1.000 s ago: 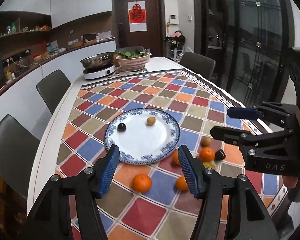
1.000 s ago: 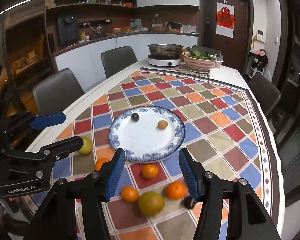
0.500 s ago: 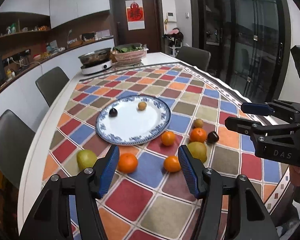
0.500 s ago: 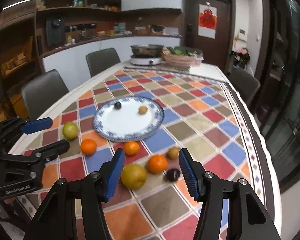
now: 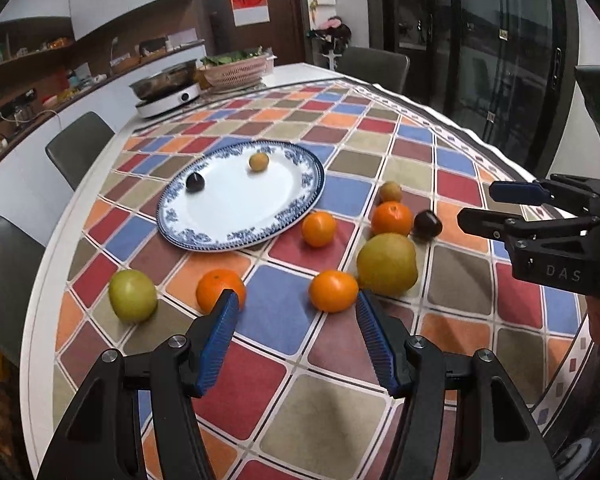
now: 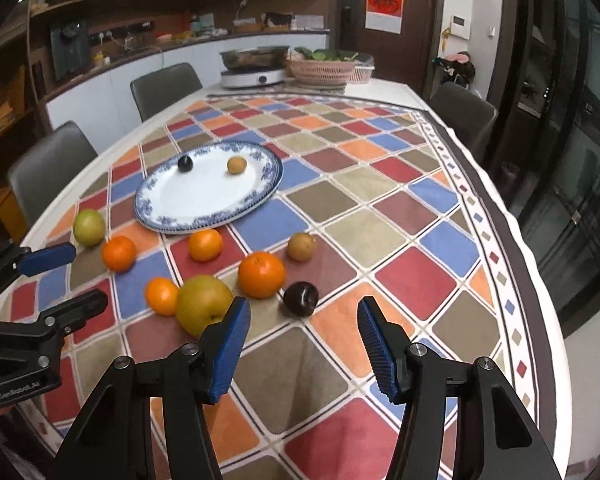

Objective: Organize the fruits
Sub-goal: 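Grasp a tangerine with the left tool while the right tool grasps another dark plum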

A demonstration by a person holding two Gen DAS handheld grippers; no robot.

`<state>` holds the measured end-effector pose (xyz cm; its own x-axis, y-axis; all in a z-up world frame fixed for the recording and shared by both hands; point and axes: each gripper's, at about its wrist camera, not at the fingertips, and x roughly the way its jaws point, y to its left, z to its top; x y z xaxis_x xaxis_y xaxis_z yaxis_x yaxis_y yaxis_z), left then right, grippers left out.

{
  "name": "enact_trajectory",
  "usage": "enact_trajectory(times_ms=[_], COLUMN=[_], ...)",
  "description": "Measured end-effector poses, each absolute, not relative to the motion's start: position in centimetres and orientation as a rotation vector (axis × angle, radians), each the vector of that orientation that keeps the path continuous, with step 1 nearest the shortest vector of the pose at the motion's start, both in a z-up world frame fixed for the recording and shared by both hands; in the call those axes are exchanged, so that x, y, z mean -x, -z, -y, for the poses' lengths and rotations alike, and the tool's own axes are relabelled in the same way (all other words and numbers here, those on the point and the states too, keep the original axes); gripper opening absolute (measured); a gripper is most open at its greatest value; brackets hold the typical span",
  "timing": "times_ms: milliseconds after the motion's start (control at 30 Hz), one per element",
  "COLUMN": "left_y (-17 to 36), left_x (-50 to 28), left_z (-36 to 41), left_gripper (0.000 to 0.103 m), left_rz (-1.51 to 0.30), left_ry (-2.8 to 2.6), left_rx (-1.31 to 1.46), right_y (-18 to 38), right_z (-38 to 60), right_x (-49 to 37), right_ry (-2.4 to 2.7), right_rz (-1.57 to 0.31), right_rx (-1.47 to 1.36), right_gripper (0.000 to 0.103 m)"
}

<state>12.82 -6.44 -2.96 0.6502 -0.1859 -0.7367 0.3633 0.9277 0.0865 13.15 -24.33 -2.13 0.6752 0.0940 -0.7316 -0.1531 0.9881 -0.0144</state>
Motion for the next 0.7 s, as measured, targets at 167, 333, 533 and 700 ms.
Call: enact_trajectory(times_ms=[167, 333, 533, 700], left_y=[4.1, 5.1, 6.0, 6.7], left_x=[-13.5, -14.1, -14.9, -15.7], left_z=[6.7, 7.0, 6.8, 7.0], left_gripper=[0.06, 0.056, 0.052, 0.05], left_rz=[-0.809, -0.809, -0.821, -0.838], left_ry=[0.336, 0.363, 0.414, 0.459], left_rx=[-0.249, -0.265, -0.241, -0.223], right_y=[3.7, 4.9, 5.7, 6.1], right_z=[24.2, 24.4, 24.0, 23.8], right_x=[-14.1, -15.1, -15.8, -16.4], right_ry=[-0.147, -0.143, -0.152, -0.155], right_rz=[-0.851, -0.872, -0.879, -0.89], right_rx=[0.096, 0.085, 0.112, 0.111], right_gripper=[0.056, 0.056, 0.056, 0.056])
